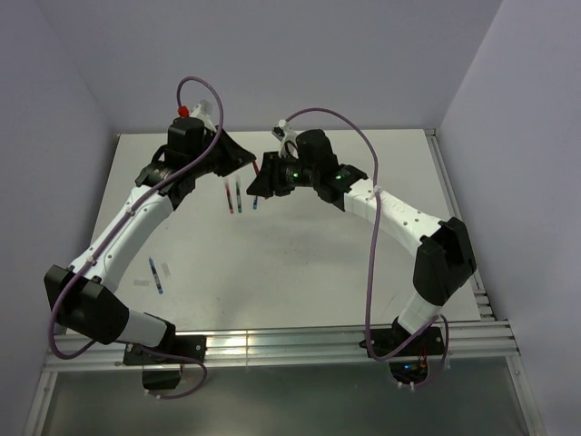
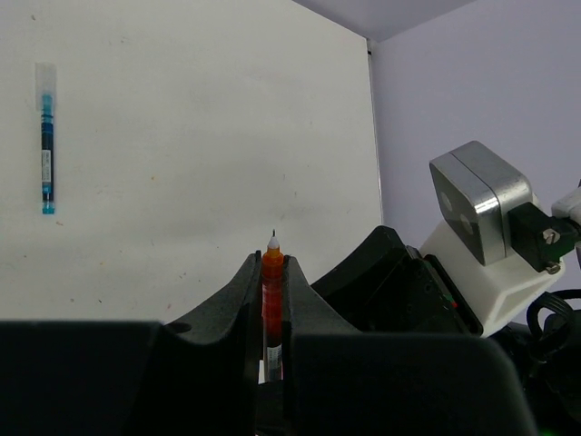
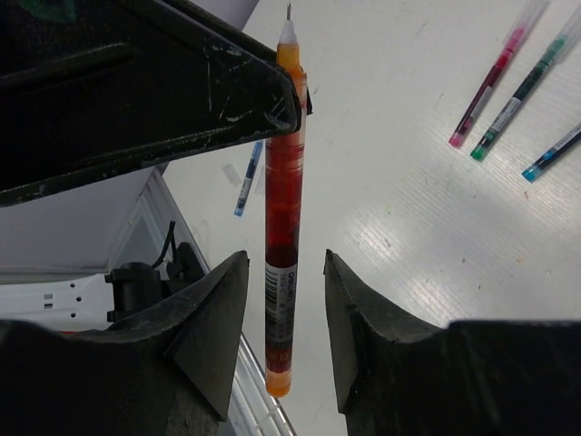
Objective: Insert the pens into the pen caps
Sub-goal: Pick up the pen from the center of the board.
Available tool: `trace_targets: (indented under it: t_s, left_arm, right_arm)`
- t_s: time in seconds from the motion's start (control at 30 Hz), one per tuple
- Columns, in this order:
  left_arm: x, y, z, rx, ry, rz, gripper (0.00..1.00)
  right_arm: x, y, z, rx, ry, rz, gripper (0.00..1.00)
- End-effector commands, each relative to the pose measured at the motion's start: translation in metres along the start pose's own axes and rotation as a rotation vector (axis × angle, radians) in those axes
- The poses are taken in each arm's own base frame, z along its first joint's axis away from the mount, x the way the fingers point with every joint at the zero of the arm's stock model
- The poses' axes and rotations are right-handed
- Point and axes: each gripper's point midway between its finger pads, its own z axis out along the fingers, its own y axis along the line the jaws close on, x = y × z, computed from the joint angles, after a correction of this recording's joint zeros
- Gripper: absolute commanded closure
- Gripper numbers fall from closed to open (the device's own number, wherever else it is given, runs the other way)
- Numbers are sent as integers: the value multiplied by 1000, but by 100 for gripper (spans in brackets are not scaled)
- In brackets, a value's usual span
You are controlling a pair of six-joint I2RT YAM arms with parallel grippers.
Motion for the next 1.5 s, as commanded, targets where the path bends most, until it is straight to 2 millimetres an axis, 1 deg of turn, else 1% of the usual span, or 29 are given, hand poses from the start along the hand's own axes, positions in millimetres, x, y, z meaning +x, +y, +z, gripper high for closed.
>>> trace_targets:
  t_s: [0.0,0.17,0.23,0.4,0.47,0.5,0.57,0.6,0.63,0.67,0.73,0.8,0.93,0.97,1.03,1.07,1.13,1.23,1.33,1.47]
  left_arm:
    - [-10,-25,-4,71,-29,15,100]
    - [-4,-23,-2,68,-20,12,100]
    - [-3,-24,-3,67,-18,13,100]
    - [-1,-23,-4,64,-17,15,100]
    - [1,-22,-3,61,-13,14,100]
    - [1,-21,-4,59,-13,13,100]
    - [3,-21,-4,60,-10,14,100]
    - [3,-21,-4,59,-11,14,100]
    - [2,-22,-5,62,-16,15,100]
    - [3,-22,-5,66,-16,14,100]
    - [3,-21,-4,62,-18,16,100]
    - [3,-21,-5,63,-21,16,91]
    - [2,-19,-8,51,-33,15,82]
    - [2,-19,-9,51,-33,17,78]
    - [1,-19,-11,50,-39,20,75]
    - [1,-19,-11,48,-39,22,71]
    - [0,-18,-12,45,-42,23,71]
    - [0,-19,-13,46,-43,26,67]
    - [-1,-18,-15,42,-48,29,60]
    - [-2,-18,-18,39,-56,33,58]
  right_arm:
    - [-24,18,-6,-23,-70,-44,54]
    - [-24,17,-7,-16,-72,-40,60]
    - [-24,17,-8,-12,-77,-42,60]
    - [-25,15,-10,-1,-83,-42,65]
    - [-25,15,-11,3,-85,-44,69]
    - [-26,14,-12,8,-89,-45,71]
    - [-27,14,-12,11,-89,-44,80]
    - [-26,11,-12,20,-83,-42,86]
    - [-25,11,-12,21,-79,-45,95]
    - [-26,11,-12,24,-77,-46,99]
    - [-25,9,-13,39,-76,-51,100]
    - [-26,7,-14,51,-80,-51,100]
    - [-27,7,-17,60,-83,-60,100]
    - [-28,7,-19,66,-88,-62,100]
    - [-28,6,-20,73,-89,-66,100]
    - [-30,8,-22,76,-99,-71,100]
    - [-30,7,-23,79,-97,-73,100]
    - [-31,8,-24,81,-98,-76,100]
    - [-32,8,-25,87,-103,-78,100]
    - [-33,9,-27,89,-109,-82,100]
